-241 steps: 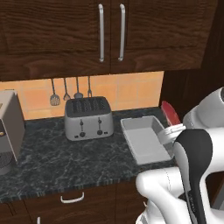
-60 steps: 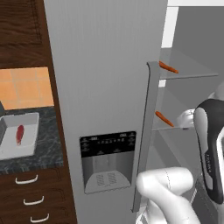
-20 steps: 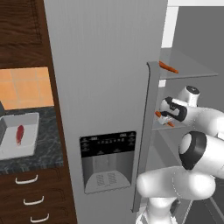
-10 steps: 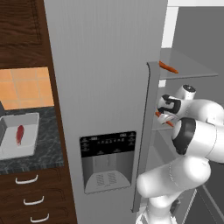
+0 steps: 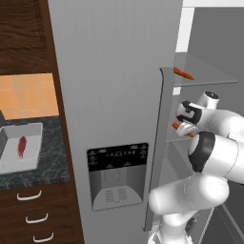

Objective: Place one carrot and one steak in each tupperware on the nearby counter, to pack two identical lunches.

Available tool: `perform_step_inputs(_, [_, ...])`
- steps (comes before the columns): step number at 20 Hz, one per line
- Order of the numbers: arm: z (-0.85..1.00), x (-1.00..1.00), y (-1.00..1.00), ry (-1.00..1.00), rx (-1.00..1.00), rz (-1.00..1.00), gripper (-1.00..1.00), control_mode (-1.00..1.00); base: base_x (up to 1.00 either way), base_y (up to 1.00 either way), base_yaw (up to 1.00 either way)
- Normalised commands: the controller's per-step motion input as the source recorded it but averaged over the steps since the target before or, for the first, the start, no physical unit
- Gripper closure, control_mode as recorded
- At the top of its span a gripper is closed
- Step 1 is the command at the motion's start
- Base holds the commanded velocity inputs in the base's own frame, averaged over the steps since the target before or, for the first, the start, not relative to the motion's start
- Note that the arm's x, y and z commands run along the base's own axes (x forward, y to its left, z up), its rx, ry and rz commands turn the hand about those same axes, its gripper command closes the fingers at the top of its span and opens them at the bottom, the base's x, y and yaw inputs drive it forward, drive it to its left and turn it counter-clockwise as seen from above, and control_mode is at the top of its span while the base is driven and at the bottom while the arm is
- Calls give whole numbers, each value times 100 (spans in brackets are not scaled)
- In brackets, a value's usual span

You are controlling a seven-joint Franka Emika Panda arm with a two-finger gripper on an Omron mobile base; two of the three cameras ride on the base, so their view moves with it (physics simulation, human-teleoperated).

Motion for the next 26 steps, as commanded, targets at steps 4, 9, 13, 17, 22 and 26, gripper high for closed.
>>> perform_step_inputs(4, [17,-97,17,0,-2,-3,100,-100,0,0,0])
perform_step_inputs(9, [88,-95,33,0,-5,-7,100,-100,0,0,0])
perform_step_inputs(13, [78,-97,26,-1,0,-8,100,-100,0,0,0])
perform_step_inputs(17, [48,-100,28,-6,0,-1,100,-100,0,0,0])
perform_step_inputs(22, [19,-40,27,-2,0,0,100,100,-60,42,0])
perform_step_inputs(26, [0,0,0,0,0,0,100,100,-100,88,0])
